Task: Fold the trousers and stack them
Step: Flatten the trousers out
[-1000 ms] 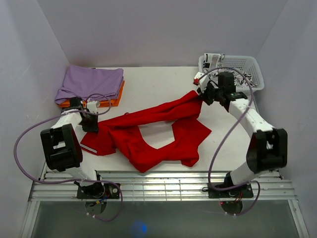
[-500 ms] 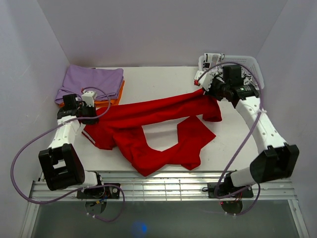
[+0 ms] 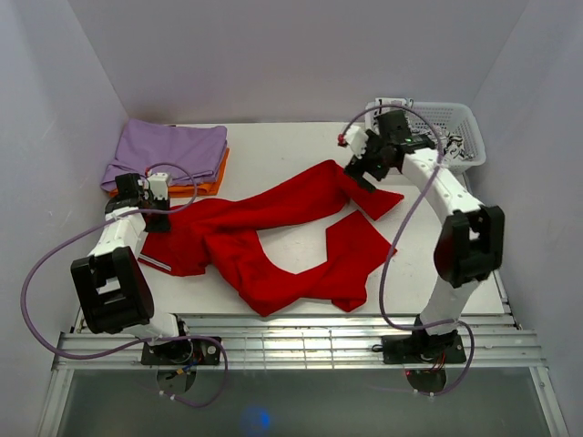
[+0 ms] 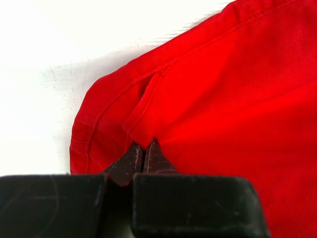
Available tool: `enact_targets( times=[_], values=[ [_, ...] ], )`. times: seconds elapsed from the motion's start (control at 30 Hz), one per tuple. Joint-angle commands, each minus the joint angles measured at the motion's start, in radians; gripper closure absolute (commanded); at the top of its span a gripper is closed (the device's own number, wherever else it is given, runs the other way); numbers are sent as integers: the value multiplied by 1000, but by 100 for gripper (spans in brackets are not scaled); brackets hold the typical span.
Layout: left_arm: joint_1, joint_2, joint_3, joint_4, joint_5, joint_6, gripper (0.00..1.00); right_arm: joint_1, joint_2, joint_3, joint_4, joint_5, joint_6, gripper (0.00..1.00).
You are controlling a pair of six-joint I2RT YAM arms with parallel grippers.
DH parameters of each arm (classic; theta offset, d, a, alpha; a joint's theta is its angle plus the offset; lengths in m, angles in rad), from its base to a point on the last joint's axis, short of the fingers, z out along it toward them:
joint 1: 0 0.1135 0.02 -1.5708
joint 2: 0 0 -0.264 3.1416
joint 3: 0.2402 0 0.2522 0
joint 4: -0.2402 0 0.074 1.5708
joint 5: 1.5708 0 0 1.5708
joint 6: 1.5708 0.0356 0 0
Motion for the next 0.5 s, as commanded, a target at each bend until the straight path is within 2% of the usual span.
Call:
enact_targets(
  times=[0.0, 0.07, 0.1, 0.2, 0.47],
  values=[
    [9, -2, 29, 12, 4, -16, 100, -124, -265, -193, -157, -85, 50, 4],
    [7, -3, 17, 20, 15, -24, 100, -148, -346, -341, -168, -104, 67, 14],
    [7, -3, 11, 20, 17, -24, 100, -149, -360, -382, -167, -110, 77, 14],
    [7, -3, -11, 32, 11, -25, 100, -149, -348, -506, -129, -127, 162, 25],
    [7, -17, -12, 29, 1, -18, 100, -155, -233, -652, 131, -66, 340, 26]
  ],
)
